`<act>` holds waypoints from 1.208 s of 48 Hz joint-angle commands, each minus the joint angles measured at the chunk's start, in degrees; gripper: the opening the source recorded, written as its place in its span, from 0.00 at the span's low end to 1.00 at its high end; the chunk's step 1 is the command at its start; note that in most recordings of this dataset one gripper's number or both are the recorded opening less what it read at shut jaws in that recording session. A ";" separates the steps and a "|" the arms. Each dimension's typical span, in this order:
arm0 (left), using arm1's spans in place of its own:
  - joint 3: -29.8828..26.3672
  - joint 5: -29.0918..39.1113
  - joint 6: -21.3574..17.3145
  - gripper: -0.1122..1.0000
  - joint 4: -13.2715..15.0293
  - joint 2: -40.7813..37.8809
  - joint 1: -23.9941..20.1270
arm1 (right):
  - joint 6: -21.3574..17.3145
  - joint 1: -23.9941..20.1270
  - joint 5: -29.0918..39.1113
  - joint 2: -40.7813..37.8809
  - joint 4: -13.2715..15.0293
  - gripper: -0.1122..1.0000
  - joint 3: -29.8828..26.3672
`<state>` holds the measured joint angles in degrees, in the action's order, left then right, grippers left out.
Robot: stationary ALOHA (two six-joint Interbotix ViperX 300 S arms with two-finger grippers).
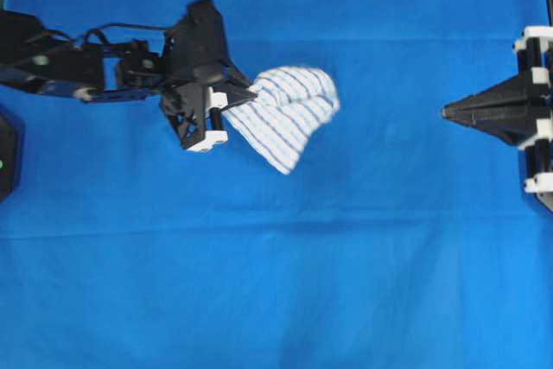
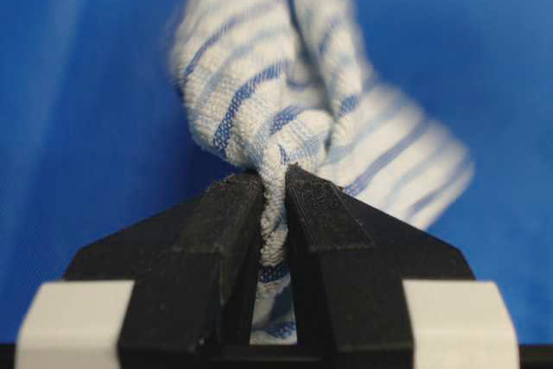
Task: Hand over the towel.
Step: 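Close the left gripper on the towel's left edge and lift it, then hold the towel up with the left gripper toward the center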
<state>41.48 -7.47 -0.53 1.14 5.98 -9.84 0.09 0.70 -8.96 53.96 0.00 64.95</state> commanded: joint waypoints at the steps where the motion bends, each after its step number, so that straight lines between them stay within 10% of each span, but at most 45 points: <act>1: -0.79 -0.26 0.00 0.15 0.00 6.06 0.88 | 0.09 0.09 -0.26 -0.35 0.00 0.10 -1.14; 19: 0.53 -4.57 -3.08 0.15 0.09 19.34 7.29 | 0.18 0.09 -0.26 -0.35 0.00 0.10 -1.05; 53: 0.79 -6.06 -3.60 0.15 0.00 19.51 7.91 | -0.53 0.18 -4.83 -7.29 -0.09 0.11 -2.99; 58: 0.62 -6.42 -3.60 0.15 0.09 19.51 8.00 | -0.62 0.88 -7.56 -12.92 -0.62 0.34 -5.45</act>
<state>43.07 -13.10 -4.04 1.14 24.96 -2.11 -0.44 1.05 -14.33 44.47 -0.18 62.31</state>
